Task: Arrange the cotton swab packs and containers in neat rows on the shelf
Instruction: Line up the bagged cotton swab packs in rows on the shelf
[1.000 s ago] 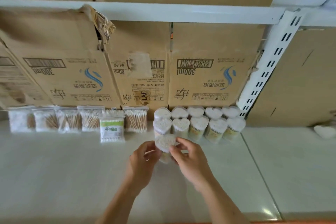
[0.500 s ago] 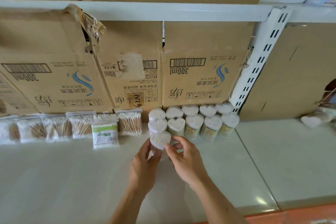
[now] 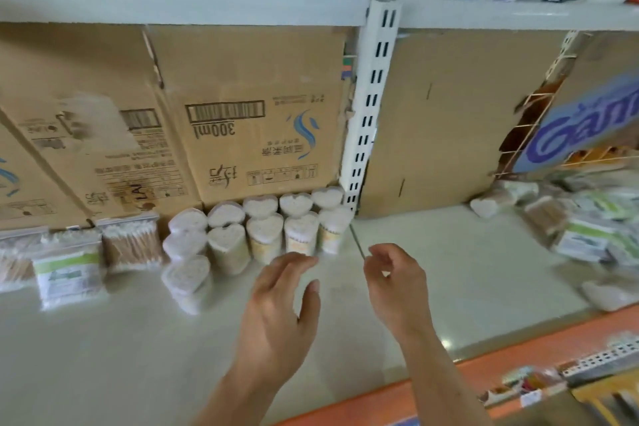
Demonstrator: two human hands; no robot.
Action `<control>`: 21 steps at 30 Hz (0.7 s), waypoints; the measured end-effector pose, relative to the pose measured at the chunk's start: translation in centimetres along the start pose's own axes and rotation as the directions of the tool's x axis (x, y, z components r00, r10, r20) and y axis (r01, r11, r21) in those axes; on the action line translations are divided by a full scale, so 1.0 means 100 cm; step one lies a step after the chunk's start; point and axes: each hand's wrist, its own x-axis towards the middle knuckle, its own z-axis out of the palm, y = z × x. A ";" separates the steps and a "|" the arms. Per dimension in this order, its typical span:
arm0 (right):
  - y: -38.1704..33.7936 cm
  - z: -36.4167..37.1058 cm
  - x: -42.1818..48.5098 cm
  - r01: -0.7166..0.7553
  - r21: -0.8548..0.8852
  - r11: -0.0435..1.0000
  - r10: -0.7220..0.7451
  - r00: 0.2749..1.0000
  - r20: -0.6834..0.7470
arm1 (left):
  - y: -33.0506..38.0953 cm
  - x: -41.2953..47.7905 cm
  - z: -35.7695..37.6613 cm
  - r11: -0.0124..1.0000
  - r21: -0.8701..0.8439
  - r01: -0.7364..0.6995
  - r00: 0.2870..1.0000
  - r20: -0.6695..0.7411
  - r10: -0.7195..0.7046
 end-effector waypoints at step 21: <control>0.205 -0.282 0.129 -0.269 -0.332 0.904 0.113 0.899 -0.423 | 0.175 0.087 0.326 0.975 0.220 -0.005 0.736 0.661 -0.145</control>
